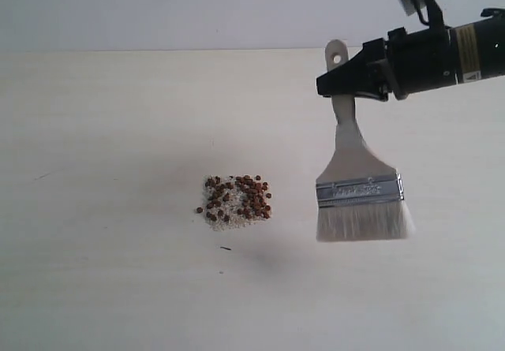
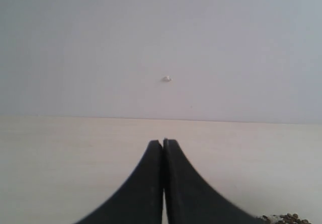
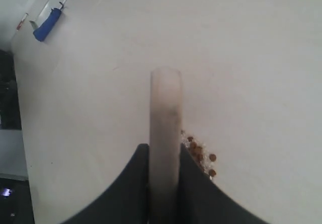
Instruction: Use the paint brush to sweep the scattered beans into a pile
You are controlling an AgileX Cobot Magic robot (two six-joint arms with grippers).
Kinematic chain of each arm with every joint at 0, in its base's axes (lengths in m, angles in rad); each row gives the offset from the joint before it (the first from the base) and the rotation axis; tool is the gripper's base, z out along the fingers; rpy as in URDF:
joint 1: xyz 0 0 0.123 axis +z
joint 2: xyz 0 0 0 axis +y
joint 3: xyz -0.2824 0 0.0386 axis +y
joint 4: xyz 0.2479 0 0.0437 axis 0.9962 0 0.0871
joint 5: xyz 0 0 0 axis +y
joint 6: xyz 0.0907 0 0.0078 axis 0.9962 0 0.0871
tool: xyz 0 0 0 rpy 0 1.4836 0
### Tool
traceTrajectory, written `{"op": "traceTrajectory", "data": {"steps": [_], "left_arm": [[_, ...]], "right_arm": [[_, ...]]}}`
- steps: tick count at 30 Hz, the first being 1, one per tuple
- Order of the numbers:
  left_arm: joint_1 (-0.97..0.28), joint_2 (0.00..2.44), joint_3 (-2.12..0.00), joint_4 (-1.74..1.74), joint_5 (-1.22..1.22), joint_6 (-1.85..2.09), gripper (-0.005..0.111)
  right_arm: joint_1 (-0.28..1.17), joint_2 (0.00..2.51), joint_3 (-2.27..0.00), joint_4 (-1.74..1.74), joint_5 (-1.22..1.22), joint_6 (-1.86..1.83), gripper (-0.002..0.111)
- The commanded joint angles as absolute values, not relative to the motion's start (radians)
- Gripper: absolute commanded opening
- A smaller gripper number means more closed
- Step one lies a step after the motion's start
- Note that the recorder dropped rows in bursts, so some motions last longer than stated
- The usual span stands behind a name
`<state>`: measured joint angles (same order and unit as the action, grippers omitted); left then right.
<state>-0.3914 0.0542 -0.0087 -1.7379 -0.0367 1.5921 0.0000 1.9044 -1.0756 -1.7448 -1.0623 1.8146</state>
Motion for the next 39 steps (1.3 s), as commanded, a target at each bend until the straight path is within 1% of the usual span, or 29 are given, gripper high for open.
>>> {"op": "traceTrajectory", "data": {"steps": [1, 8, 13, 15, 22, 24, 25, 26, 28, 30, 34, 37, 38, 39], "left_arm": [[-0.39, 0.046, -0.006, -1.744, -0.036, 1.594, 0.0], [-0.39, 0.046, -0.006, -1.744, -0.036, 1.594, 0.0], [-0.39, 0.046, -0.006, -1.744, -0.036, 1.594, 0.0], [-0.39, 0.046, -0.006, -1.744, -0.036, 1.594, 0.0], [-0.39, 0.046, -0.006, -1.744, -0.036, 1.594, 0.0], [-0.39, 0.046, -0.006, -1.744, -0.036, 1.594, 0.0], [-0.39, 0.046, -0.006, -1.744, -0.036, 1.594, 0.0], [-0.39, 0.046, -0.006, -1.744, -0.036, 1.594, 0.0], [-0.39, 0.046, -0.006, -1.744, -0.036, 1.594, 0.0], [-0.39, 0.046, -0.006, -1.744, -0.036, 1.594, 0.0], [-0.39, 0.046, -0.006, -1.744, -0.036, 1.594, 0.0], [-0.39, 0.046, -0.006, -1.744, -0.036, 1.594, 0.0], [-0.39, 0.046, -0.006, -1.744, -0.036, 1.594, 0.0], [-0.39, 0.046, -0.006, -1.744, -0.036, 1.594, 0.0]], "right_arm": [[0.0, 1.989, -1.07, -1.716, -1.071, 1.827, 0.0], [0.0, 2.084, -1.07, -1.657, -1.053, 1.787, 0.0], [0.0, 2.106, -1.07, -1.655, -1.001, 1.782, 0.0], [0.0, 2.108, -1.07, -1.657, -0.987, 1.782, 0.002], [0.0, 2.108, -1.07, -1.654, -0.989, 1.774, 0.02], [0.0, 2.108, -1.07, -1.637, -0.989, 1.747, 0.031], [0.0, 2.108, -1.07, -1.627, -0.983, 1.744, 0.034], [0.0, 2.108, -1.074, -1.601, -0.98, 1.728, 0.04], [0.0, 2.106, -1.077, -1.558, -0.975, 1.716, 0.046], [0.0, 2.097, -1.077, -1.515, -0.962, 1.696, 0.049], [0.0, 2.035, -1.09, -1.508, -0.811, 1.707, 0.049], [0.0, 1.985, -1.09, -1.508, -0.792, 1.732, 0.049], [0.0, 1.97, -1.09, -1.511, -0.792, 1.74, 0.047], [0.0, 1.937, -1.088, -1.539, -0.792, 1.756, 0.04]]}}
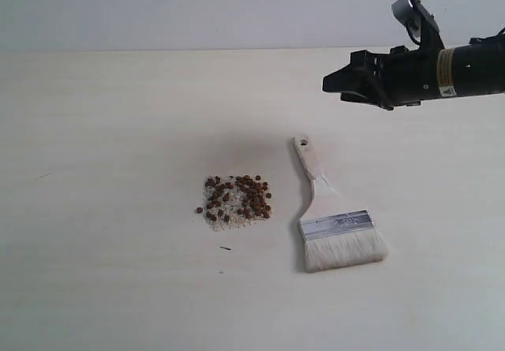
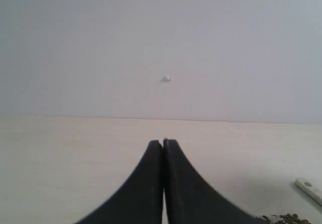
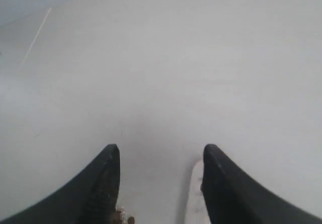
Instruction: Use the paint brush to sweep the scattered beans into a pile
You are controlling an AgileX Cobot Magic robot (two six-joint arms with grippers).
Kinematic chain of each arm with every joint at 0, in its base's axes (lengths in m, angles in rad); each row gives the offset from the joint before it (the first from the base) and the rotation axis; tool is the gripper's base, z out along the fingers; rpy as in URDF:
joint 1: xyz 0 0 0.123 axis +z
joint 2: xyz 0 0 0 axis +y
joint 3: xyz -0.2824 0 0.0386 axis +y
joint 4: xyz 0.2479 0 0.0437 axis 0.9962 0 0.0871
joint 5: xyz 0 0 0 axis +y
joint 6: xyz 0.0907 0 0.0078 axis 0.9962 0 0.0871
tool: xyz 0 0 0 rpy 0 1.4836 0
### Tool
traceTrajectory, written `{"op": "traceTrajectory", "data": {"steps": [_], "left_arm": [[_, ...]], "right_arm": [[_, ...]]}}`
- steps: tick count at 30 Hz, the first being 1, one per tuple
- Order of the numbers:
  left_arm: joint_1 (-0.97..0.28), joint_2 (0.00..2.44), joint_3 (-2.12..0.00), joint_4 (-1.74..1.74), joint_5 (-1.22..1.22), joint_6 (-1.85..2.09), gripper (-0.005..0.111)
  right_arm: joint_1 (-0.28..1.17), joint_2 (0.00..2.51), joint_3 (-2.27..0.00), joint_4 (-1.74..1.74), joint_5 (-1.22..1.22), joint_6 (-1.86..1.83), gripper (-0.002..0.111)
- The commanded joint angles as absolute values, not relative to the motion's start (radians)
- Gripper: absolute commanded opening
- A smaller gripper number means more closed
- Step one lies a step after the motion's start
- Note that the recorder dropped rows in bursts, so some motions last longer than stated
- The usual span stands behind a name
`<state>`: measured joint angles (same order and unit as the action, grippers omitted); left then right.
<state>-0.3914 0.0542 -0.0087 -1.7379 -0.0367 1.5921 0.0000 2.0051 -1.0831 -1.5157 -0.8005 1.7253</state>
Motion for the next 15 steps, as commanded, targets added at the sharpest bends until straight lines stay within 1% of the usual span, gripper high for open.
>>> {"op": "traceTrajectory", "data": {"steps": [1, 4, 6, 11, 15], "left_arm": [[-0.39, 0.046, -0.006, -1.744, -0.036, 1.594, 0.0], [-0.39, 0.046, -0.006, -1.744, -0.036, 1.594, 0.0], [-0.39, 0.046, -0.006, -1.744, -0.036, 1.594, 0.0], [-0.39, 0.046, -0.006, -1.744, -0.036, 1.594, 0.0], [-0.39, 0.046, -0.006, -1.744, -0.036, 1.594, 0.0]], "right_arm": [[-0.002, 1.9, -1.071, -1.546, -0.773, 1.744, 0.025], [-0.024, 1.817, -1.007, -1.491, -0.713, 1.663, 0.0], [-0.044, 1.744, -0.939, -1.42, -0.693, 1.592, 0.0], [-0.077, 1.526, -0.777, -1.332, -0.768, 1.463, 0.0], [-0.077, 1.27, -0.614, -1.265, -0.768, 1.408, 0.0]]}}
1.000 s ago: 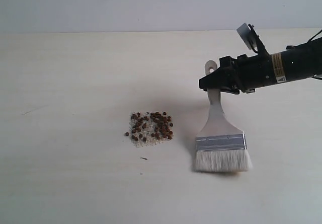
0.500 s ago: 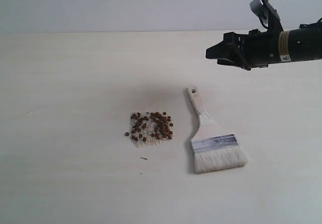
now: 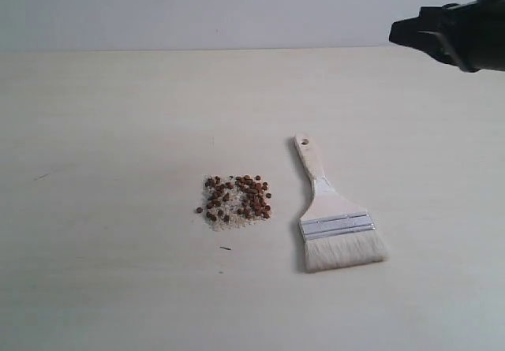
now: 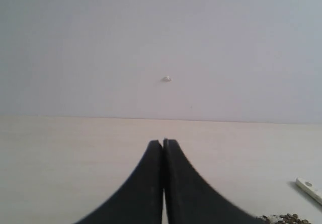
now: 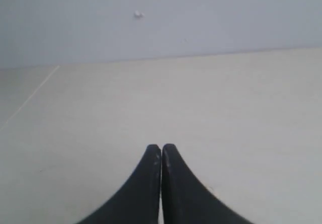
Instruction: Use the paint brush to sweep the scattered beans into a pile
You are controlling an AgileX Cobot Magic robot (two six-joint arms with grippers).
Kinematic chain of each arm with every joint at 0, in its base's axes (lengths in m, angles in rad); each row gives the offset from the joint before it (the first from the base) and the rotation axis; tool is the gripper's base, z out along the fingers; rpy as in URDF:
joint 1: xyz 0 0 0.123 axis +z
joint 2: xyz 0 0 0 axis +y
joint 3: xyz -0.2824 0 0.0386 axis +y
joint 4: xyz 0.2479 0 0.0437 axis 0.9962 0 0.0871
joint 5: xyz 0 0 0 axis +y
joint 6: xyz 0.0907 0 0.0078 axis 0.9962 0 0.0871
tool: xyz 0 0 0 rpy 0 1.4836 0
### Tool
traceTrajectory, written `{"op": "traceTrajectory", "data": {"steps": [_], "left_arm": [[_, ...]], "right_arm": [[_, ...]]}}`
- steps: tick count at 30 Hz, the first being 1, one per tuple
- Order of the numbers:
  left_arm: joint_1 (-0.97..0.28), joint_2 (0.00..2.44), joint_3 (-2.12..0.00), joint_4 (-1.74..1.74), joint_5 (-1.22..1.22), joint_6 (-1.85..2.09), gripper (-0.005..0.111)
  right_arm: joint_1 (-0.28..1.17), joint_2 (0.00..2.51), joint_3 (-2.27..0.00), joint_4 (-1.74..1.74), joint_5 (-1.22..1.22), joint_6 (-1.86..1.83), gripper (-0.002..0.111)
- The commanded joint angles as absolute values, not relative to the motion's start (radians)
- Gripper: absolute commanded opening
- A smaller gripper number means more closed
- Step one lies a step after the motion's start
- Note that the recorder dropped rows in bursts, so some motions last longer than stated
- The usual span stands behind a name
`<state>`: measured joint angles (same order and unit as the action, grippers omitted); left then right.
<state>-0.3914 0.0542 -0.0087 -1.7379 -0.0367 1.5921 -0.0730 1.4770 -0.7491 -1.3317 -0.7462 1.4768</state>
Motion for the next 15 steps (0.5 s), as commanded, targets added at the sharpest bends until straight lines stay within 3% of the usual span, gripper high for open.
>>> {"op": "traceTrajectory", "data": {"steps": [1, 7, 15], "left_arm": [[-0.39, 0.046, -0.006, -1.744, -0.036, 1.594, 0.0], [-0.39, 0.046, -0.006, -1.744, -0.036, 1.594, 0.0], [-0.39, 0.046, -0.006, -1.744, -0.036, 1.594, 0.0]], "right_arm": [[-0.077, 1.199, -0.57, -1.255, -0.768, 1.403, 0.0], [-0.077, 0.812, -0.363, -1.279, -0.77, 1.478, 0.0], [-0.077, 0.464, -0.323, -1.297, -0.773, 1.488, 0.0]]}}
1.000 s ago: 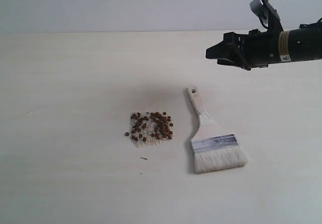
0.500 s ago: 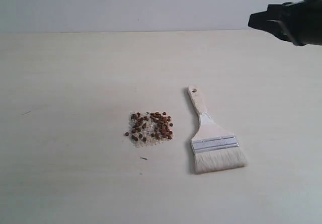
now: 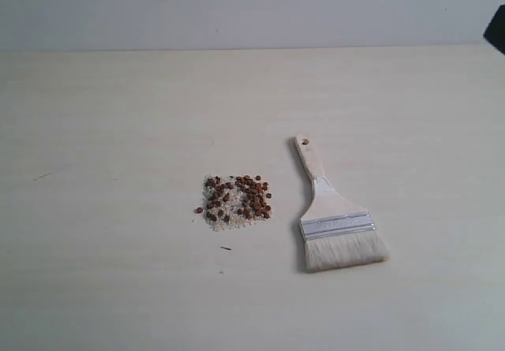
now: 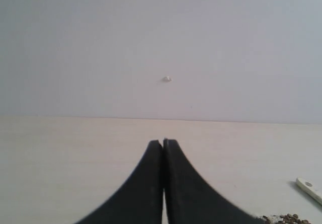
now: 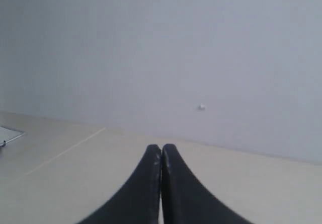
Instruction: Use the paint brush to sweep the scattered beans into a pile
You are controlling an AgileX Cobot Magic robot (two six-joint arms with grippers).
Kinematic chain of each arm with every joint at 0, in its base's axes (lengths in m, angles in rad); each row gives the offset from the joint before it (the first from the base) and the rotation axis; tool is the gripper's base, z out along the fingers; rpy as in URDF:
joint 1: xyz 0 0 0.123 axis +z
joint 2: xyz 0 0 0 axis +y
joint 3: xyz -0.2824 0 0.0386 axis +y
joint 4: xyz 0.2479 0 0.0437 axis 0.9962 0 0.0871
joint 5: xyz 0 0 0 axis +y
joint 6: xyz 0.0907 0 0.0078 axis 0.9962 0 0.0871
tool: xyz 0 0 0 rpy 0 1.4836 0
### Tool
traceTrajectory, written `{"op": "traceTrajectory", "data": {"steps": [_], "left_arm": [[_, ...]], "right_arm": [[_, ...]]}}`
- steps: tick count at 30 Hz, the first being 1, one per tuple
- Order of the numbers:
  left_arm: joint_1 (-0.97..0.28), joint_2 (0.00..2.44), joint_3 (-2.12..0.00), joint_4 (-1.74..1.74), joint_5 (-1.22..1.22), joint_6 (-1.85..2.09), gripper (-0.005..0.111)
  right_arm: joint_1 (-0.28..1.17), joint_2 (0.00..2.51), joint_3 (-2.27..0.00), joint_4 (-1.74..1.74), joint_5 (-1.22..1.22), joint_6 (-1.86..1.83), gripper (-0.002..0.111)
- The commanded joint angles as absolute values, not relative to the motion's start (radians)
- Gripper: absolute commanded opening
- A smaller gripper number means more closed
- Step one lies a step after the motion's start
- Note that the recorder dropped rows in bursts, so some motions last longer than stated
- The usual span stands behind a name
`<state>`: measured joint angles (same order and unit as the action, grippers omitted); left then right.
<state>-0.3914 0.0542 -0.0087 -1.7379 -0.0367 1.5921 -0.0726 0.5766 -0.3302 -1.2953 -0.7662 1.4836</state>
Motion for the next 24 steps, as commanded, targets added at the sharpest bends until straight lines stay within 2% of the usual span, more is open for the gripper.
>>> {"op": "traceTrajectory", "data": {"steps": [1, 13, 24], "left_arm": [[-0.39, 0.046, -0.006, -1.744, -0.036, 1.594, 0.0], [-0.39, 0.046, -0.006, -1.744, -0.036, 1.594, 0.0], [-0.39, 0.046, -0.006, -1.744, -0.036, 1.594, 0.0]], "right_arm": [[-0.077, 0.435, -0.323, -1.297, -0.775, 1.488, 0.0], [-0.077, 0.32, -0.323, -1.299, -0.796, 1.488, 0.0], [-0.075, 0.31, -0.323, -1.372, -0.447, 1.388, 0.0]]}}
